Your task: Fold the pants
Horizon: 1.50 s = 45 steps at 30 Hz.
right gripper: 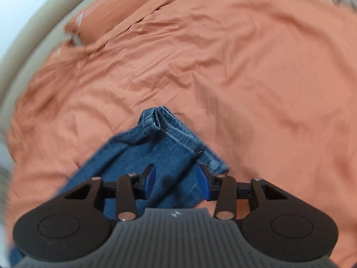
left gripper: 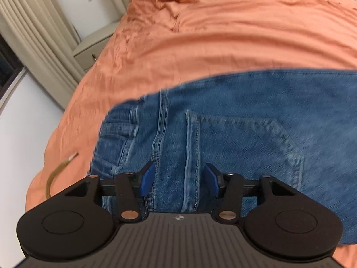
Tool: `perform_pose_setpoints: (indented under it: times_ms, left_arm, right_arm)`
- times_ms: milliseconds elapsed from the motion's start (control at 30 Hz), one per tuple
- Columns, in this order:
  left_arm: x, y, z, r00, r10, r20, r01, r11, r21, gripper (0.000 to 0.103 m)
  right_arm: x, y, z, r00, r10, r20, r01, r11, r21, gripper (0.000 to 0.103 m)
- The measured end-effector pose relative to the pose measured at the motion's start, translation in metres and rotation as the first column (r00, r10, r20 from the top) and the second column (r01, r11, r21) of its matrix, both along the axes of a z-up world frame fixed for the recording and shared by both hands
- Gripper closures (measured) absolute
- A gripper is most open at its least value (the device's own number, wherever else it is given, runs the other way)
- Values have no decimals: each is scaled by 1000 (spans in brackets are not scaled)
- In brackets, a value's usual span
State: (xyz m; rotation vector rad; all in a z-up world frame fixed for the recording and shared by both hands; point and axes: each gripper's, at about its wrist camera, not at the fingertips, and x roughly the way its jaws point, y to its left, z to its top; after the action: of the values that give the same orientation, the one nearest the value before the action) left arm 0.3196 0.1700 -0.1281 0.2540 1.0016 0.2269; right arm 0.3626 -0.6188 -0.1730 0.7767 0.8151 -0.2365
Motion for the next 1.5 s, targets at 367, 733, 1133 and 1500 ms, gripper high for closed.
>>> perform_pose_setpoints:
  times_ms: [367, 733, 1133, 1500]
  left_arm:
    - [6, -3, -10, 998, 8, -66, -6, 999, 42, 49]
    - [6, -5, -5, 998, 16, -62, -13, 999, 53, 49]
    - [8, 10, -18, 983, 95, -159, -77, 990, 114, 60]
    - [13, 11, -23, 984, 63, -167, -40, 990, 136, 56]
  right_arm:
    - [-14, -4, 41, 987, -49, 155, 52, 998, -17, 103]
    - [-34, -28, 6, 991, -90, 98, 78, 990, 117, 73]
    - [-27, -19, 7, 985, -78, 154, 60, 991, 120, 103]
    - [-17, -14, -19, 998, -51, -45, 50, 998, -35, 103]
